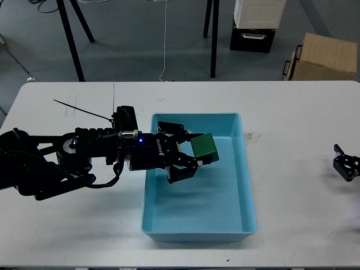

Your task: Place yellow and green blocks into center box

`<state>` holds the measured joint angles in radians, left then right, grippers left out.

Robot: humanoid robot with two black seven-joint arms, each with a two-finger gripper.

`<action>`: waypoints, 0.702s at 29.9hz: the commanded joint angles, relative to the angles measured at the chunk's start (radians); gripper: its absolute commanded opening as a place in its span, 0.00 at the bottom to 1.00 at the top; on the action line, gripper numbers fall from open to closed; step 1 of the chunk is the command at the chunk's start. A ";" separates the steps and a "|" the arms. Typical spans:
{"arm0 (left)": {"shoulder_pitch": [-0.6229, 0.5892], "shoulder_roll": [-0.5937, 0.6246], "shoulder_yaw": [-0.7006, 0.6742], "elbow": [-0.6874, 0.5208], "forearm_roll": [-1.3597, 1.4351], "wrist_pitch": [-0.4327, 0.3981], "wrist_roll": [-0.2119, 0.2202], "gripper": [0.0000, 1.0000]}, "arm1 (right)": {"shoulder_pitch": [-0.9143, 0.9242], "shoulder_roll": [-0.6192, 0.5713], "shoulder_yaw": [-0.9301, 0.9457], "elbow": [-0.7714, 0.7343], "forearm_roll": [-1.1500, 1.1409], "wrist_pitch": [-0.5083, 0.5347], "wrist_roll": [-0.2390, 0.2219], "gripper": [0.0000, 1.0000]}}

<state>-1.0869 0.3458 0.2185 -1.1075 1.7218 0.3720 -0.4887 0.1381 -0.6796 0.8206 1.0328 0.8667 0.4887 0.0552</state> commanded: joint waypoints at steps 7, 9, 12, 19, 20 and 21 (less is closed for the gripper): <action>0.008 -0.001 -0.030 0.001 -0.050 -0.005 0.000 1.00 | 0.003 0.000 0.000 0.000 0.000 0.000 0.000 1.00; 0.012 -0.002 -0.054 0.005 -0.103 -0.005 0.000 1.00 | 0.005 0.002 0.000 0.000 0.000 0.000 0.000 1.00; 0.012 0.002 -0.068 0.031 -0.158 -0.002 0.000 1.00 | 0.005 0.002 0.000 0.000 0.000 0.000 0.000 1.00; 0.035 -0.007 -0.243 0.190 -0.448 -0.019 0.000 1.00 | 0.006 0.002 0.000 0.003 0.000 0.000 -0.001 1.00; 0.036 -0.010 -0.289 0.214 -0.549 -0.037 0.000 1.00 | 0.008 0.002 0.000 0.003 0.000 0.000 -0.001 1.00; 0.044 -0.014 -0.339 0.230 -0.659 -0.068 0.000 1.00 | 0.009 0.002 0.000 0.003 0.000 0.000 -0.001 1.00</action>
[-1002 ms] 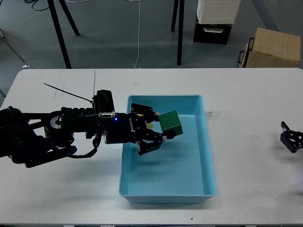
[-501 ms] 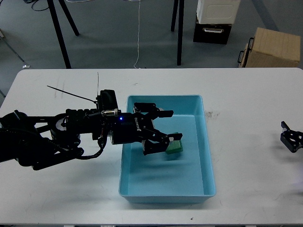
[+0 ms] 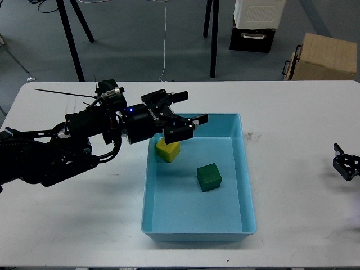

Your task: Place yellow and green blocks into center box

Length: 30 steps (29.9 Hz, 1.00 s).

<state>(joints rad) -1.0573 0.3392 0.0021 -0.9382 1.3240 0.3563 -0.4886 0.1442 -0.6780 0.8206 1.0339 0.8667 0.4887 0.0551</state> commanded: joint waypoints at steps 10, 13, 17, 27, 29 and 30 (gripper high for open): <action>0.223 -0.019 -0.670 0.113 -0.933 -0.206 0.000 1.00 | 0.008 -0.002 0.000 0.029 0.000 0.000 -0.001 1.00; 0.314 -0.054 -0.827 0.122 -0.982 -0.212 0.000 1.00 | 0.008 -0.003 0.000 0.032 0.000 0.000 -0.001 1.00; 0.414 -0.068 -0.933 0.114 -1.078 -0.229 0.000 1.00 | 0.008 -0.002 0.006 0.034 0.008 0.000 -0.004 1.00; 0.568 -0.121 -1.090 0.049 -1.413 -0.407 0.090 1.00 | 0.008 0.063 0.038 0.041 0.070 0.000 -0.009 1.00; 0.608 -0.134 -1.122 0.006 -1.418 -0.434 0.122 1.00 | 0.020 0.072 0.038 0.041 0.110 0.000 -0.009 1.00; 0.625 -0.144 -1.126 -0.010 -1.418 -0.444 0.137 1.00 | 0.034 0.074 0.038 0.038 0.123 0.000 -0.008 1.00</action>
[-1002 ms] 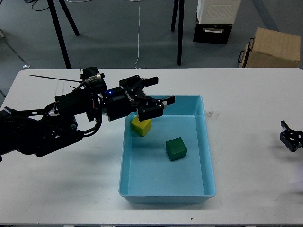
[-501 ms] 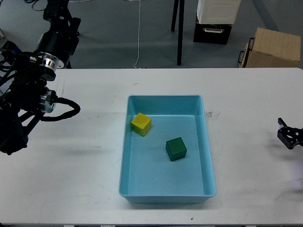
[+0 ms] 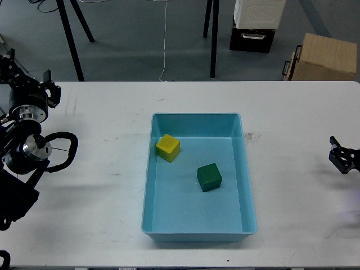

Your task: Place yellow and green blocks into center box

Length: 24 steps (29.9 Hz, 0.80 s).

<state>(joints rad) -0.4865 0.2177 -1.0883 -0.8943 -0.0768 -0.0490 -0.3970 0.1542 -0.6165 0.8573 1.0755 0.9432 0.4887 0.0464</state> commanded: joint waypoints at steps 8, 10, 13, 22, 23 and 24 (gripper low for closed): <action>0.230 -0.092 -0.104 -0.135 -0.028 -0.187 0.086 1.00 | 0.061 0.075 0.014 -0.009 0.063 0.000 0.000 1.00; 0.284 -0.095 -0.111 -0.173 -0.029 -0.210 0.086 1.00 | 0.061 0.076 0.014 -0.011 0.060 0.000 0.000 1.00; 0.341 -0.095 -0.125 -0.215 -0.044 -0.232 0.086 1.00 | 0.057 0.078 0.014 -0.012 0.054 0.000 0.000 1.00; 0.353 -0.139 -0.124 -0.268 -0.086 -0.223 0.124 1.00 | 0.060 0.096 0.016 -0.038 0.058 0.000 -0.002 1.00; 0.353 -0.139 -0.124 -0.270 -0.086 -0.221 0.122 1.00 | 0.062 0.101 0.016 -0.042 0.058 0.000 -0.002 1.00; 0.353 -0.139 -0.124 -0.270 -0.086 -0.221 0.122 1.00 | 0.064 0.103 0.014 -0.048 0.060 0.000 -0.003 1.00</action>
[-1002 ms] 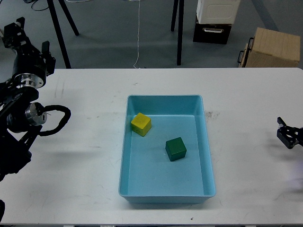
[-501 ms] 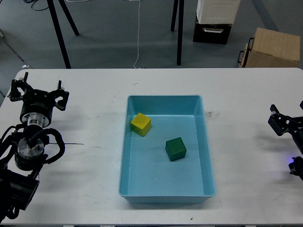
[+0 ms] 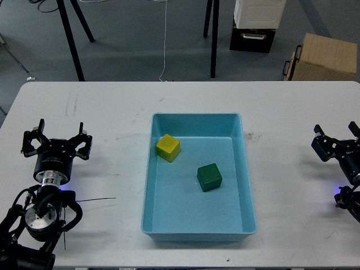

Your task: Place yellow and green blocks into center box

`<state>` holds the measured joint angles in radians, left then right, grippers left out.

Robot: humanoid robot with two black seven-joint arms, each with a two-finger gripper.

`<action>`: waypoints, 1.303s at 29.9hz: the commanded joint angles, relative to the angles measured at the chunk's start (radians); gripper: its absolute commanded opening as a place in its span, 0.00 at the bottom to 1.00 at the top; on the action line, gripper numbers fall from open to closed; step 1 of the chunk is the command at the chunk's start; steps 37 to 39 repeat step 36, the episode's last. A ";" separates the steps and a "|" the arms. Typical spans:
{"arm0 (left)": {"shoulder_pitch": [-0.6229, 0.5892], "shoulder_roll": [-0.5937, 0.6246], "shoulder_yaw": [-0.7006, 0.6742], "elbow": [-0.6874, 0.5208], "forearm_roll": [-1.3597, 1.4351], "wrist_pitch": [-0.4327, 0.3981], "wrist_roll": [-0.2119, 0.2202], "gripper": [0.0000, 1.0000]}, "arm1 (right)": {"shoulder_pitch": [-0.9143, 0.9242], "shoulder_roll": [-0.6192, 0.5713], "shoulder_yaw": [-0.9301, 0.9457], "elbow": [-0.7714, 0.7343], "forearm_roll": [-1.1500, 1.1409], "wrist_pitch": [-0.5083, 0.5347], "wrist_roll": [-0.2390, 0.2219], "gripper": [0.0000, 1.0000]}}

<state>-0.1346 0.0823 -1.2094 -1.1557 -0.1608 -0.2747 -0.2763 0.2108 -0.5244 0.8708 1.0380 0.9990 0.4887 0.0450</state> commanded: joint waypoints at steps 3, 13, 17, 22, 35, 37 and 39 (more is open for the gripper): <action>0.000 -0.004 -0.004 -0.010 -0.002 0.005 0.002 1.00 | 0.018 0.014 0.002 -0.013 0.006 0.000 -0.002 1.00; 0.009 0.005 -0.002 -0.012 0.001 0.005 -0.004 1.00 | 0.021 0.017 0.008 -0.010 0.000 0.000 -0.001 1.00; 0.010 0.005 -0.002 -0.025 0.001 0.008 -0.011 1.00 | 0.021 0.017 0.011 -0.012 -0.005 0.000 -0.001 1.00; 0.026 0.004 -0.002 -0.030 0.001 0.008 -0.018 1.00 | 0.022 0.014 0.011 -0.010 -0.040 0.000 0.003 1.00; 0.024 0.004 -0.001 -0.033 0.003 0.009 -0.021 1.00 | 0.021 0.004 0.011 -0.012 -0.051 0.000 0.012 1.00; 0.024 0.004 -0.001 -0.033 0.003 0.009 -0.021 1.00 | 0.019 0.004 0.011 -0.012 -0.051 0.000 0.013 1.00; 0.024 0.004 -0.001 -0.033 0.003 0.009 -0.021 1.00 | 0.019 0.004 0.011 -0.012 -0.051 0.000 0.013 1.00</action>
